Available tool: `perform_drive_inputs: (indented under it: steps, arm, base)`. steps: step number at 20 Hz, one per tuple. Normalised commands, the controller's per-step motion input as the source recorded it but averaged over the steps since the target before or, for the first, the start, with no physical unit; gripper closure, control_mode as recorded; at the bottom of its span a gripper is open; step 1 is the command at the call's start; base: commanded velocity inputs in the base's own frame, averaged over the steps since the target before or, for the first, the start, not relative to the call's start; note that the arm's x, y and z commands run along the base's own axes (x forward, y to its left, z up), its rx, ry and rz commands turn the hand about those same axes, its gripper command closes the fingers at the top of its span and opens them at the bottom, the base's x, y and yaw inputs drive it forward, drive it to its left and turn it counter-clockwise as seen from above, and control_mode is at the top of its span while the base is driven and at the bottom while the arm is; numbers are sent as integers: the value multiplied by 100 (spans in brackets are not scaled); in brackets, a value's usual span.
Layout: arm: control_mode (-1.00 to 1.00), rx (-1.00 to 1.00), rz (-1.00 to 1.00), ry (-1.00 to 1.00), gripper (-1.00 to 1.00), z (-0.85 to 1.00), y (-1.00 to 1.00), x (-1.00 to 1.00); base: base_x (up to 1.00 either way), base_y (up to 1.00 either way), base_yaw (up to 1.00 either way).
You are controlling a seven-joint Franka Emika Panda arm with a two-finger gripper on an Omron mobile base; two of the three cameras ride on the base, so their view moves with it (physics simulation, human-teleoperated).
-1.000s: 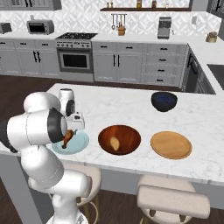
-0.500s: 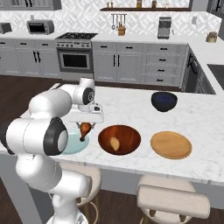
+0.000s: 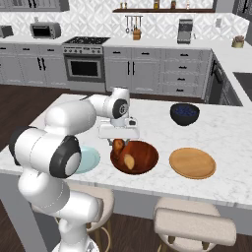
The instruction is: Pick the chicken drumstick and potato from their plates and place them in the bowl. Then put the bowl in the fridge.
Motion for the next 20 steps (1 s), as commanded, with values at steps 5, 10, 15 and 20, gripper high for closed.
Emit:
perform_drive_inputs:
  steps: [5,10,15,20]
  arm:
    - [-100,0,7,0,100,-10,-67,33]
    - [-100,0,7,0,100,-36,-19,39]
    - [-100,0,7,0,100,-52,-4,14]
    - [-100,0,0,-1,-100,-49,6,0]
  base:
    - [0,0,0]
    - [0,0,0]
    - [0,0,0]
    - [0,0,0]
